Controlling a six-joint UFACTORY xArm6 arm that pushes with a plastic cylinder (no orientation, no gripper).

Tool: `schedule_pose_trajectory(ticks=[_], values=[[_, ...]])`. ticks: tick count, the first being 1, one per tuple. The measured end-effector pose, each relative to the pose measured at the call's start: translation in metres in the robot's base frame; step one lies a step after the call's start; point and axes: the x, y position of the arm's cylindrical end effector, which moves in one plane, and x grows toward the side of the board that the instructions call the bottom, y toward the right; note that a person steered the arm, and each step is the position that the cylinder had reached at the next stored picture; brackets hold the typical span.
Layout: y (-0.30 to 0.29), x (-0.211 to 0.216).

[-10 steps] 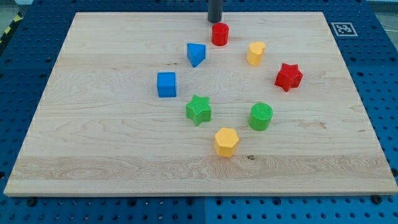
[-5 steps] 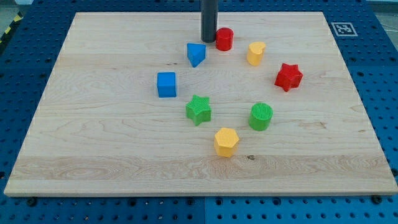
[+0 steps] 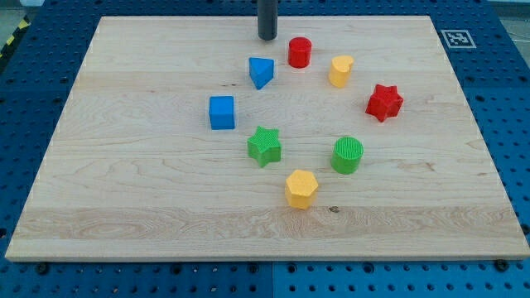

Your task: Put the red circle in between the red star and the blue cube

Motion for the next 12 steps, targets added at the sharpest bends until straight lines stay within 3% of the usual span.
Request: schedule_pose_trajectory(ticks=[4,9,10,12], values=[[0.036,0.012],[0.036,0.113],[0.036,0.110],[0.050,0.053]])
